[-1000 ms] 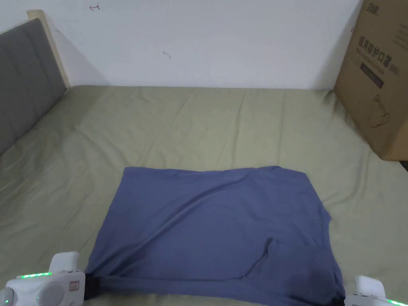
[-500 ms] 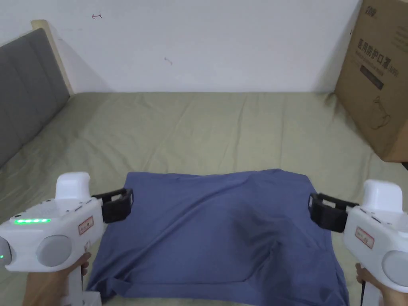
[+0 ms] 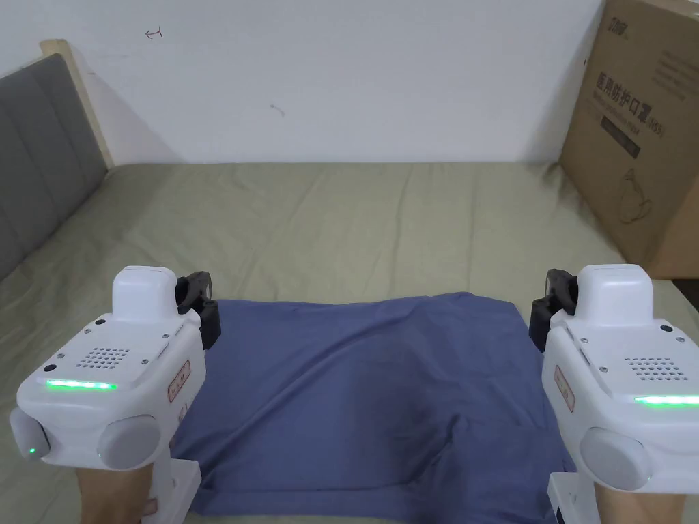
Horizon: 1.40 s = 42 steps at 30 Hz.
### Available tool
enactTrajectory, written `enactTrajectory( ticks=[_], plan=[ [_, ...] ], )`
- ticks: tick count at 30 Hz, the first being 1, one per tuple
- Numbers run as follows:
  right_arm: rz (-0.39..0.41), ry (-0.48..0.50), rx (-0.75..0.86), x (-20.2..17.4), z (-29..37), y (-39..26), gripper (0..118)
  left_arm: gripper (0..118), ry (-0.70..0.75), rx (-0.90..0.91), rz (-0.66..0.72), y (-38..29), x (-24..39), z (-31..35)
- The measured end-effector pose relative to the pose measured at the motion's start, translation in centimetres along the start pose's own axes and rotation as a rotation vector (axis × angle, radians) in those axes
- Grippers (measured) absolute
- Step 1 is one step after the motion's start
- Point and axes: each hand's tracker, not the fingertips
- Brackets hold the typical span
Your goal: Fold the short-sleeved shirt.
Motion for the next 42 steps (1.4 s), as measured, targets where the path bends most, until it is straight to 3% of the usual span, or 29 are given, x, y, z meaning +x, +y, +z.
enactTrajectory(
  ticks=[13,14,17,18,20,29,30,31,32,34,37,38,39,40,41,42],
  plan=[
    [-0.034,0.011,-0.06,1.1,-0.8,-1.8,0,1,0.059,-0.377,0.16,-7.6,-7.1,-0.1],
    [-0.037,0.012,-0.066,1.1,-1.0,-2.0,0,13,0.066,-0.419,0.173,-8.4,-7.9,-0.1],
    [-0.043,0.019,-0.077,0.9,-1.2,-2.3,0,83,0.088,-0.487,0.201,-10.9,-9.5,0.4],
    [-0.042,0.023,-0.076,0.9,-1.2,-2.5,0,94,0.081,-0.523,0.202,-11.7,-9.7,0.5],
    [-0.041,0.034,-0.08,0.6,-1.4,-2.7,0,100,0.097,-0.584,0.201,-13.2,-10.2,0.5],
    [-0.041,0.045,-0.13,0.7,-1.7,-4.1,0,96,0.106,-0.777,0.154,-19.4,-10.1,-1.1],
    [-0.038,0.042,-0.136,0.9,-1.6,-4.3,0,88,0.11,-0.787,0.145,-19.8,-9.9,-1.3],
    [-0.034,0.04,-0.143,1.1,-1.5,-4.5,0,72,0.101,-0.797,0.12,-20.1,-9.7,-1.5],
    [-0.033,0.035,-0.148,1.3,-1.4,-4.7,0,41,0.079,-0.801,0.114,-20.2,-9.5,-1.4],
    [-0.036,0.024,-0.163,1.8,-1.2,-5.1,0,7,0.04,-0.792,0.134,-20.4,-9.2,-1.4],
    [-0.045,0.005,-0.208,2.8,-1.0,-6.4,0,3,0.05,-0.789,0.113,-20.4,-8.7,-1.3],
    [-0.046,-0.006,-0.234,3.2,-1.0,-7.1,10,3,0.054,-0.774,0.119,-20.0,-8.7,-0.9],
    [-0.041,-0.016,-0.276,3.6,-1.1,-8.1,29,3,0.054,-0.76,0.132,-19.8,-8.8,-0.7],
    [-0.034,-0.024,-0.318,4.0,-1.2,-9.2,55,3,0.06,-0.745,0.143,-19.4,-9.0,-0.5],
    [-0.031,-0.017,-0.381,4.4,-1.4,-10.6,88,3,0.063,-0.737,0.151,-19.2,-9.1,-0.3],
    [-0.029,-0.009,-0.465,4.8,-1.7,-12.0,102,3,0.062,-0.73,0.157,-19.0,-9.3,-0.2]
  ],
)
